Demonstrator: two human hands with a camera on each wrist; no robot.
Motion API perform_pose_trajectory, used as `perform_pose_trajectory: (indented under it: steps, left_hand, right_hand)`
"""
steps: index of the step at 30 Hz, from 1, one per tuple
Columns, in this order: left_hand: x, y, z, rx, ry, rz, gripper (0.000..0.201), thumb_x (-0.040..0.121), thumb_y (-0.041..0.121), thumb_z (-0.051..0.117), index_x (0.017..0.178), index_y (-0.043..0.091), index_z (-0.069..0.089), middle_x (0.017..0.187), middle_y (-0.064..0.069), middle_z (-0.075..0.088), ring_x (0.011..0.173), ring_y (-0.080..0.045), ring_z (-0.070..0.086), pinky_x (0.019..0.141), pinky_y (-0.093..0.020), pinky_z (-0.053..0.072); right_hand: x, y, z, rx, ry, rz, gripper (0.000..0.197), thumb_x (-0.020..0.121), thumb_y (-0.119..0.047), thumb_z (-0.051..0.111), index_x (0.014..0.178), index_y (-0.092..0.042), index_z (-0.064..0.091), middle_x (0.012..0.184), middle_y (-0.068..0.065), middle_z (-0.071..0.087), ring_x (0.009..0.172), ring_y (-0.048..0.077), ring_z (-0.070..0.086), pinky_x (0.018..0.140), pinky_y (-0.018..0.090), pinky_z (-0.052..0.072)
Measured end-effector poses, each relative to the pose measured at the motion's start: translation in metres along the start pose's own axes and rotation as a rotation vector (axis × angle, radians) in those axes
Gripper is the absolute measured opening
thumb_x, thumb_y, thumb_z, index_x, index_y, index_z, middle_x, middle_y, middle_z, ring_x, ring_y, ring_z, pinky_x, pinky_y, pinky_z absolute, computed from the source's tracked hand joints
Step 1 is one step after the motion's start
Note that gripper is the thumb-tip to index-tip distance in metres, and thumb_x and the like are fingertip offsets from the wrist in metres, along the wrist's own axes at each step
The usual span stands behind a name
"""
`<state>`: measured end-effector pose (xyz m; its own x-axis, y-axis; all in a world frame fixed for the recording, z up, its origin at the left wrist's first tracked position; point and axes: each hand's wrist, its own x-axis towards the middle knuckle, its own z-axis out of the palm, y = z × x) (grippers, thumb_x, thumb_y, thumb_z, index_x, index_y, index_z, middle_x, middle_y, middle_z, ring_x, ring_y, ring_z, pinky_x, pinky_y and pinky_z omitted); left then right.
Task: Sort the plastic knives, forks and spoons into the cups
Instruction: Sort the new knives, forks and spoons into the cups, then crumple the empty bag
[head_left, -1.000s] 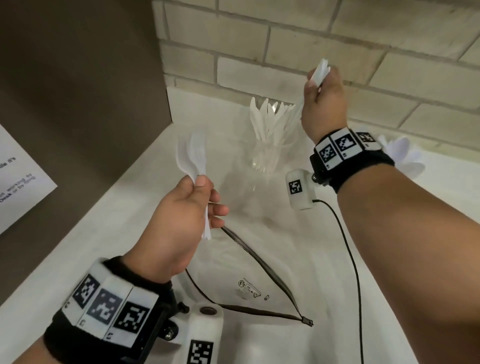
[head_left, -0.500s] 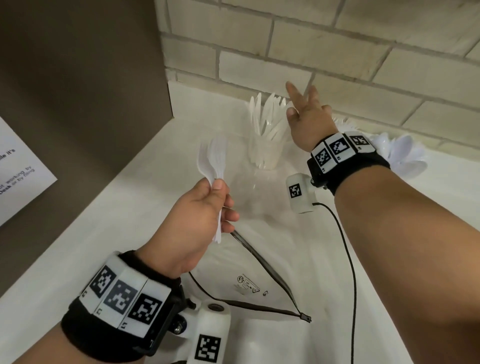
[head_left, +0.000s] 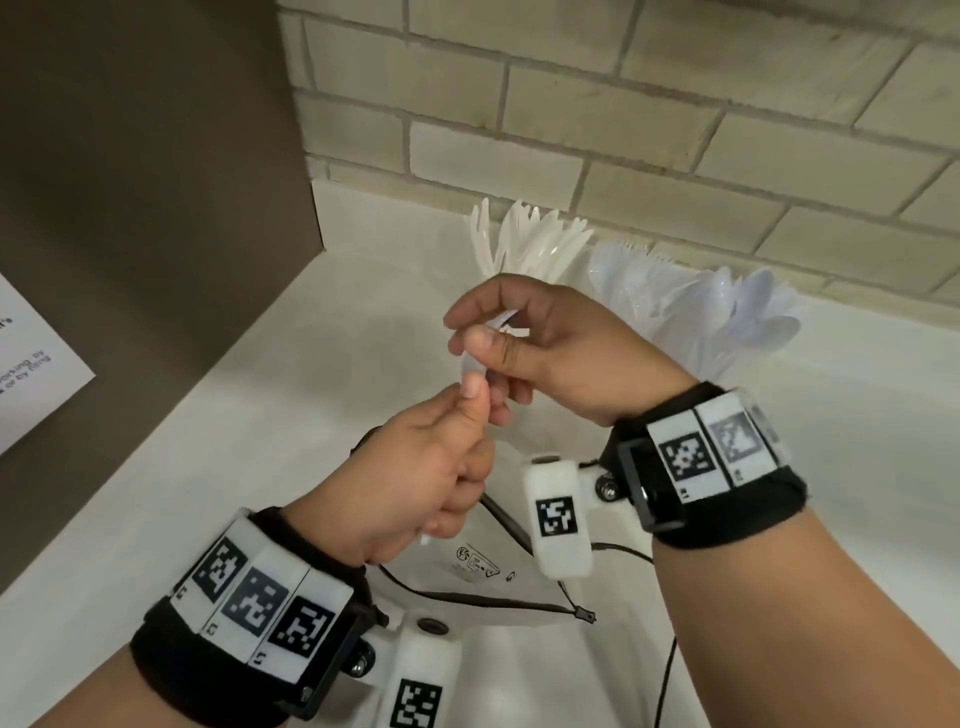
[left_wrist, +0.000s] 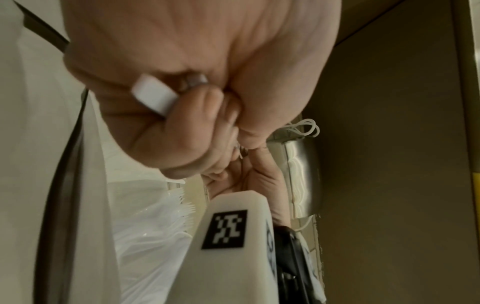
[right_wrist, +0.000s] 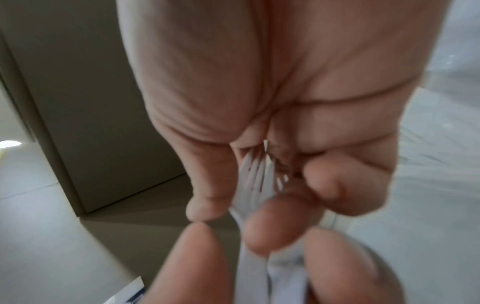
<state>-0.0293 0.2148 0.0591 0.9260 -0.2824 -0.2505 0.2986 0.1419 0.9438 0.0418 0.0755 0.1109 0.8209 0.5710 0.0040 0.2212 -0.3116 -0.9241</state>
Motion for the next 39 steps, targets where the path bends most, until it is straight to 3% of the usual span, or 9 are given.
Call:
perform_pose_trajectory:
  steps: [5,11,14,18,21,23,27,32,39]
  left_hand:
    - [-0.001,0.000,0.000,0.124,-0.005,0.043,0.051,0.082,0.060,0.039,0.086,0.013,0.059,0.057,0.002,0.038,0.043,-0.013,0.031,0.045,-0.025,0.033]
    - [0.004,0.002,0.003,0.257,0.066,0.028,0.051,0.096,0.050,0.032,0.095,0.012,0.066,0.063,0.001,0.050,0.051,-0.015,0.048,0.054,-0.028,0.043]
    - [0.006,-0.002,0.000,0.506,0.188,0.117,0.039,0.092,0.052,0.038,0.111,0.025,0.060,0.092,0.006,0.065,0.077,-0.006,0.064,0.073,-0.020,0.047]
    - [-0.006,0.003,-0.014,0.951,0.114,0.242,0.052,0.068,0.066,0.062,0.112,0.047,0.042,0.128,0.020,0.038,0.106,0.010,0.045,0.086,-0.007,0.035]
    - [-0.015,0.001,-0.019,1.208,-0.255,0.166,0.076,0.044,0.073,0.077,0.108,0.053,0.041,0.149,0.028,0.003,0.145,-0.009,-0.002,0.118,-0.038,0.006]
    - [-0.015,-0.005,-0.015,1.345,-0.399,0.113,0.082,0.041,0.067,0.082,0.110,0.055,0.039,0.152,0.028,-0.013,0.140,-0.009,-0.032,0.115,-0.048,-0.016]
    - [-0.002,-0.025,-0.005,1.507,-0.395,0.069,0.067,0.058,0.050,0.077,0.114,0.052,0.039,0.153,0.017,0.009,0.145,-0.015,-0.018,0.112,-0.054,-0.018]
    - [0.021,-0.039,-0.001,1.482,-0.243,0.164,0.047,0.082,0.035,0.061,0.124,0.047,0.043,0.134,0.019,0.036,0.121,-0.010,0.043,0.105,-0.040,0.027]
    - [0.039,-0.046,-0.009,1.296,-0.242,0.045,0.051,0.088,0.026,0.062,0.136,0.037,0.046,0.132,0.008,0.043,0.114,-0.017,0.053,0.101,-0.035,0.042]
  right_hand:
    - [-0.005,0.012,-0.001,0.082,0.113,0.042,0.003,0.095,-0.018,0.057,0.097,-0.017,0.059,0.095,0.030,0.066,0.049,0.013,0.056,0.046,0.026,0.037]
    - [-0.009,0.016,0.003,-0.112,0.212,-0.003,0.010,0.096,-0.010,0.053,0.095,-0.015,0.061,0.056,-0.008,0.060,0.041,0.007,0.053,0.045,0.016,0.040]
    - [-0.013,0.012,-0.008,-0.284,0.312,-0.043,0.012,0.096,-0.012,0.053,0.091,-0.021,0.060,0.052,-0.013,0.059,0.040,0.004,0.054,0.047,0.012,0.042]
    - [-0.016,0.008,-0.066,-0.461,0.686,-0.128,0.009,0.096,-0.017,0.053,0.094,-0.024,0.059,0.067,-0.004,0.062,0.044,0.006,0.058,0.048,0.015,0.043]
    - [-0.017,0.008,-0.109,-0.658,0.980,-0.163,0.018,0.096,-0.017,0.046,0.105,-0.016,0.062,0.081,0.000,0.064,0.059,0.014,0.058,0.055,0.014,0.041]
    - [-0.013,0.011,-0.128,-0.750,1.063,-0.164,0.026,0.094,-0.016,0.041,0.108,-0.013,0.063,0.083,0.001,0.062,0.069,0.014,0.053,0.062,0.016,0.038]
    - [0.006,0.028,-0.141,-0.861,0.992,-0.050,0.027,0.094,-0.014,0.038,0.110,-0.012,0.061,0.090,0.015,0.066,0.077,0.028,0.059,0.064,0.031,0.044]
    - [0.029,0.058,-0.130,-0.914,0.802,0.201,0.025,0.096,-0.008,0.038,0.113,-0.012,0.057,0.089,0.015,0.062,0.074,0.027,0.051,0.064,0.030,0.039]
    - [0.037,0.085,-0.109,-1.230,0.455,0.600,0.047,0.100,-0.021,0.029,0.147,-0.017,0.025,0.139,0.007,0.049,0.126,0.033,0.034,0.086,0.042,0.040]
